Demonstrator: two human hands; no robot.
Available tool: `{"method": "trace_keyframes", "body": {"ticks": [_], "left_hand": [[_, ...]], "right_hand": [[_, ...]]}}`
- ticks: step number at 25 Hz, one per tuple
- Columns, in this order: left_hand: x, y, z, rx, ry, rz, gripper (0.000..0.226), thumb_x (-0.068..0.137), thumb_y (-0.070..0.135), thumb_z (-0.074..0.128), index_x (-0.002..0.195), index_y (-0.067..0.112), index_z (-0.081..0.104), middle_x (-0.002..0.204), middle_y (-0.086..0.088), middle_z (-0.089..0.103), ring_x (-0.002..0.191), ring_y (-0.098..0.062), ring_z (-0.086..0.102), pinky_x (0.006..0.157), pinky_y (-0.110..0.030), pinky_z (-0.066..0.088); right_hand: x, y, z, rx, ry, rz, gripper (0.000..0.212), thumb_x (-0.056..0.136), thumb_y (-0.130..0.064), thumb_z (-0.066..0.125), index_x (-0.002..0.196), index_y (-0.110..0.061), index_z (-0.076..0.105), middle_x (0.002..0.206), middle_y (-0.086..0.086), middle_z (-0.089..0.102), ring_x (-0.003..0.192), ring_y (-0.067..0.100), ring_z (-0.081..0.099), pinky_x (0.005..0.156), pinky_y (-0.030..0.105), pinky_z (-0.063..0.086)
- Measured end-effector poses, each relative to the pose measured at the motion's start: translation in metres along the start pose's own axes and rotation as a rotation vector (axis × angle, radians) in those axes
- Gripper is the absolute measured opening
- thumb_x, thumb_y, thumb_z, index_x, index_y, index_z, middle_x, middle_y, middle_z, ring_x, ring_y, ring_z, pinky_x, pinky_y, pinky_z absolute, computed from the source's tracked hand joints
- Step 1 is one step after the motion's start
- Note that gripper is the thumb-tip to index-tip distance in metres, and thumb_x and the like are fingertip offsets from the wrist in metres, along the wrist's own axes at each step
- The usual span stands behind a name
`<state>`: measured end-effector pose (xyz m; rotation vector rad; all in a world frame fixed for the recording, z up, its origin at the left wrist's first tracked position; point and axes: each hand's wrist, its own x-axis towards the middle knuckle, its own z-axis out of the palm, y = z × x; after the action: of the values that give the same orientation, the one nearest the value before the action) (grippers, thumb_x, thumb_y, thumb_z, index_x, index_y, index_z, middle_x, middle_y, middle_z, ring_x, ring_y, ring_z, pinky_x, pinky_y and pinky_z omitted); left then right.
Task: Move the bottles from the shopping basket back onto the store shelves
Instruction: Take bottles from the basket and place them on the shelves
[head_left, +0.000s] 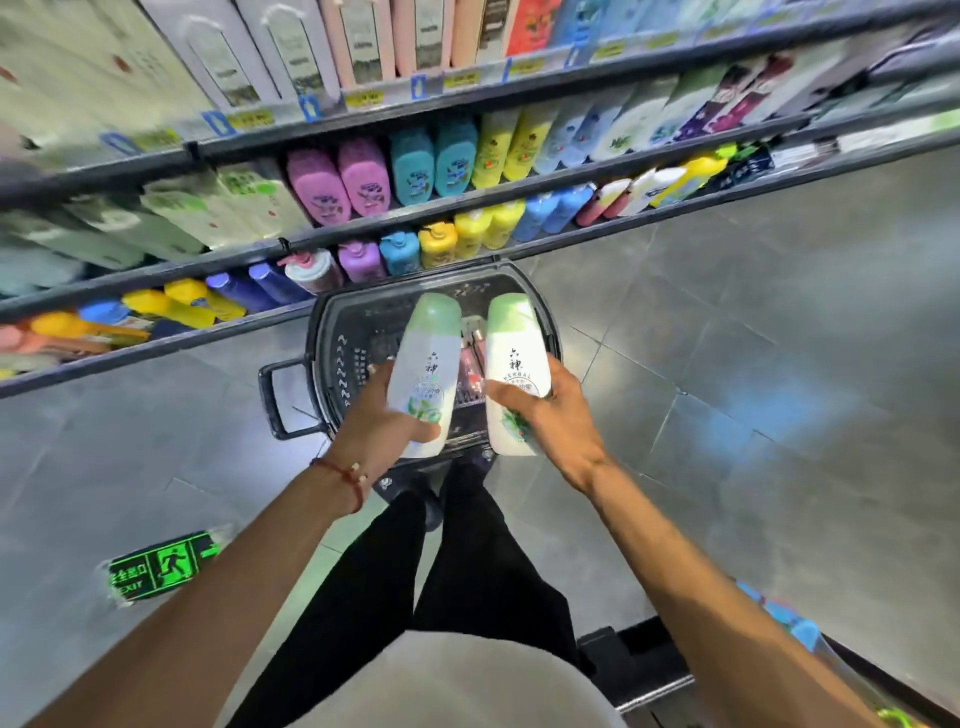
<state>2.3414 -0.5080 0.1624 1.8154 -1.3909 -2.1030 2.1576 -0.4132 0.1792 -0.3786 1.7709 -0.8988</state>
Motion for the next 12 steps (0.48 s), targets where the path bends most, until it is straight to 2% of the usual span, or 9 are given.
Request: {"method": "trace_keyframes", "body": {"ticks": [3,5,9,12], "left_hand": [[-0.02,0.001,-0.01,0.025,-0.004,0.08,0.064,0.071,-0.011,0.081,0.116,0.03,0.061,0.105,0.008,0.073,0.1,-0.019,0.071,0.092,-0.036,0.055],[-0.031,0.006,-0.011,0.022,-0.023,0.112,0.063,0.067,-0.007,0.085,0.113,0.03,0.064,0.104,0.006,0.074,0.098,-0.021,0.071,0.096,-0.041,0.056],[-0.056,0.016,0.0,-0.014,-0.059,0.169,0.05,0.056,0.019,0.083,0.1,0.036,0.067,0.096,0.015,0.076,0.092,-0.017,0.073,0.089,-0.04,0.059],[-0.072,0.019,0.015,-0.045,-0.073,0.249,0.044,0.065,0.016,0.088,0.098,0.036,0.067,0.09,0.019,0.077,0.086,-0.011,0.074,0.084,-0.037,0.06]], "right_hand": [[-0.03,-0.007,-0.003,0.006,0.008,-0.033,0.031,0.09,-0.008,0.077,0.114,-0.022,0.063,0.097,-0.005,0.076,0.09,0.016,0.072,0.074,0.027,0.059],[-0.047,-0.01,-0.004,-0.013,0.028,-0.047,0.034,0.09,-0.008,0.077,0.118,-0.019,0.061,0.101,0.0,0.076,0.09,0.018,0.072,0.073,0.028,0.06],[-0.078,-0.013,-0.015,-0.02,0.059,-0.092,0.038,0.089,-0.009,0.078,0.122,-0.018,0.06,0.102,0.0,0.075,0.084,0.01,0.071,0.07,0.025,0.058],[-0.098,-0.011,-0.028,0.017,0.092,-0.123,0.044,0.089,-0.012,0.079,0.124,-0.018,0.055,0.103,-0.001,0.074,0.082,0.006,0.07,0.071,0.025,0.059]]}}
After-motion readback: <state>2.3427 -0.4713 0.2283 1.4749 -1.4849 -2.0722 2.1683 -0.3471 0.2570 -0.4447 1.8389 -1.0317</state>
